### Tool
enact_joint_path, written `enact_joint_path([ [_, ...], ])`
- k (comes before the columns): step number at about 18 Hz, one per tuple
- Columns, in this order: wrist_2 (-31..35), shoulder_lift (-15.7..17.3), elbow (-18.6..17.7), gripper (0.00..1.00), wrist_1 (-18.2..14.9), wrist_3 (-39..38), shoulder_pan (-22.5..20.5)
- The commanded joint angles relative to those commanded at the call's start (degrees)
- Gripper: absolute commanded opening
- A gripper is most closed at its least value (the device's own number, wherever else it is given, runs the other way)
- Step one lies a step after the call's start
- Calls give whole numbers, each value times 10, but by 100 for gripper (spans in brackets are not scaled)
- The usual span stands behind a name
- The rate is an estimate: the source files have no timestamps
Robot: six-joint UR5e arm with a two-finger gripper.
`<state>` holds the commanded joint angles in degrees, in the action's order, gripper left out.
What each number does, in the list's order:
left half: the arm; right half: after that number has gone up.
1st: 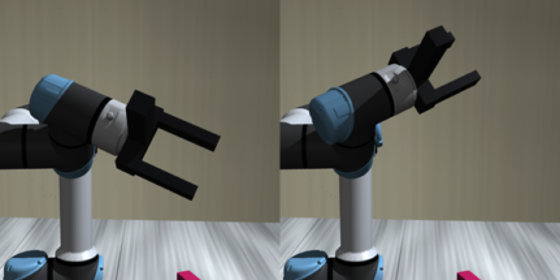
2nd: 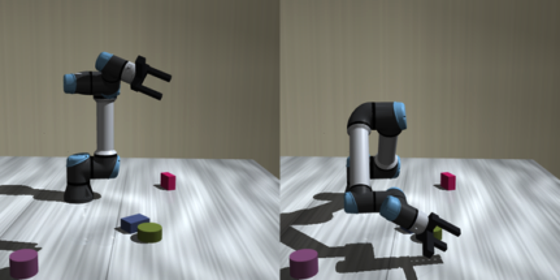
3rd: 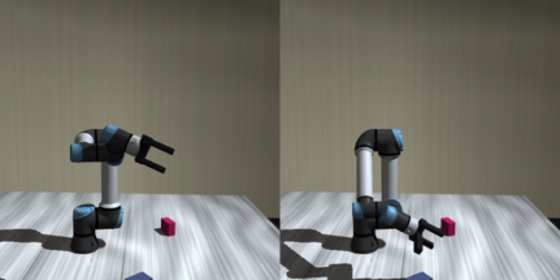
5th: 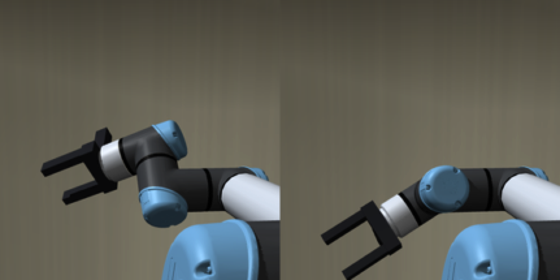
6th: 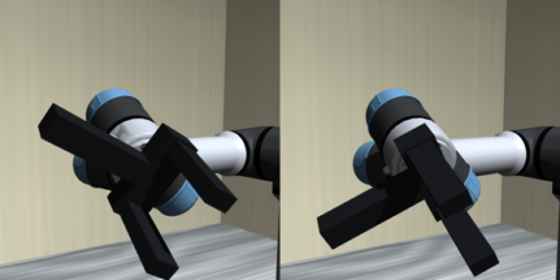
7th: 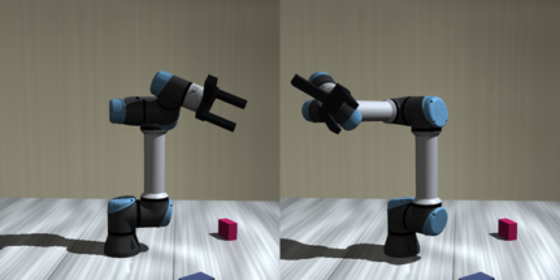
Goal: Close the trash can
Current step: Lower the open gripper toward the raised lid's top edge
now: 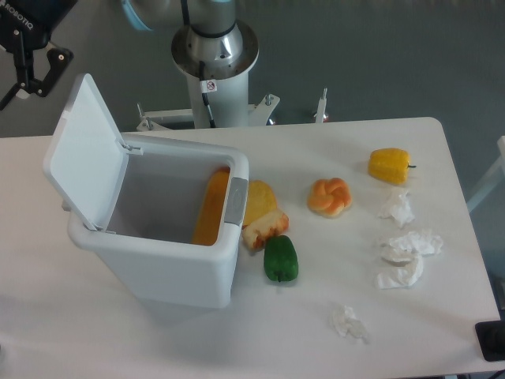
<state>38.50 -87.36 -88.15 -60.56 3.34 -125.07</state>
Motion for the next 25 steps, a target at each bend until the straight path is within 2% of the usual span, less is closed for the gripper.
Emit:
enact_joint_path([
  [14, 12, -4, -11, 100, 0, 4, 1],
  [25, 61, -4, -11, 100, 3, 13, -5],
])
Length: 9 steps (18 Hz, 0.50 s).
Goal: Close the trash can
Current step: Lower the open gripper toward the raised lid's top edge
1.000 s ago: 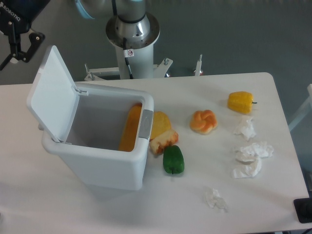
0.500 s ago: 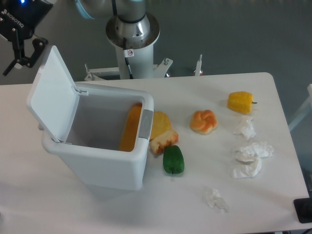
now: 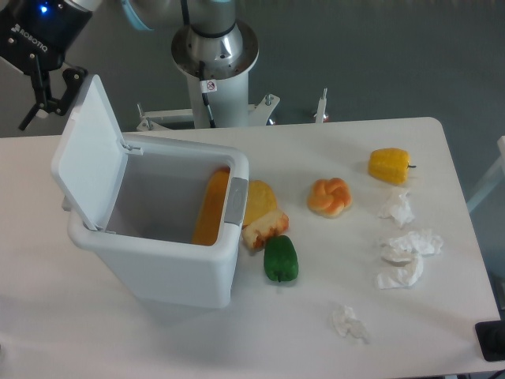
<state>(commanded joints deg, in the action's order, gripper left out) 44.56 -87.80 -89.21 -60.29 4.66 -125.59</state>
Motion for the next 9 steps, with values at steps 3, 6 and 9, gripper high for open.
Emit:
enact_joint_path([
  [3, 22, 1, -1, 100, -1, 1, -12],
  [6, 52, 2, -4, 100, -2, 6, -30],
  [9, 75, 2, -4, 100, -3, 12, -40],
])
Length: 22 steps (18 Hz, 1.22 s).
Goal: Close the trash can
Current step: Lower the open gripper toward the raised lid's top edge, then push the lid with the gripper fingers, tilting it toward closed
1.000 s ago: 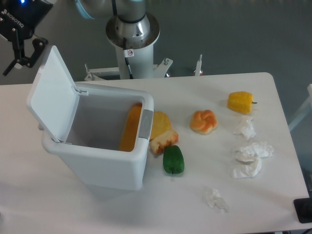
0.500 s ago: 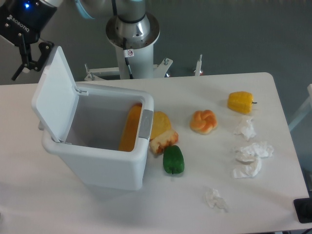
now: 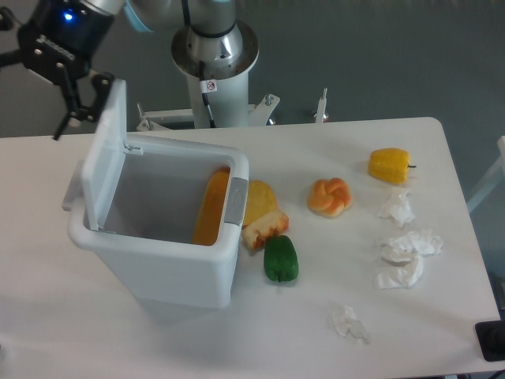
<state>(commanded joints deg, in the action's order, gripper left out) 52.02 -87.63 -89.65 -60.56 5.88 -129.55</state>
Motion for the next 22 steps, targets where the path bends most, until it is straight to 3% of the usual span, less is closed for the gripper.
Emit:
enact_joint_path([
  [5, 74, 0, 1, 100, 3, 5, -2],
  [22, 109, -9, 1, 100, 4, 53, -9],
])
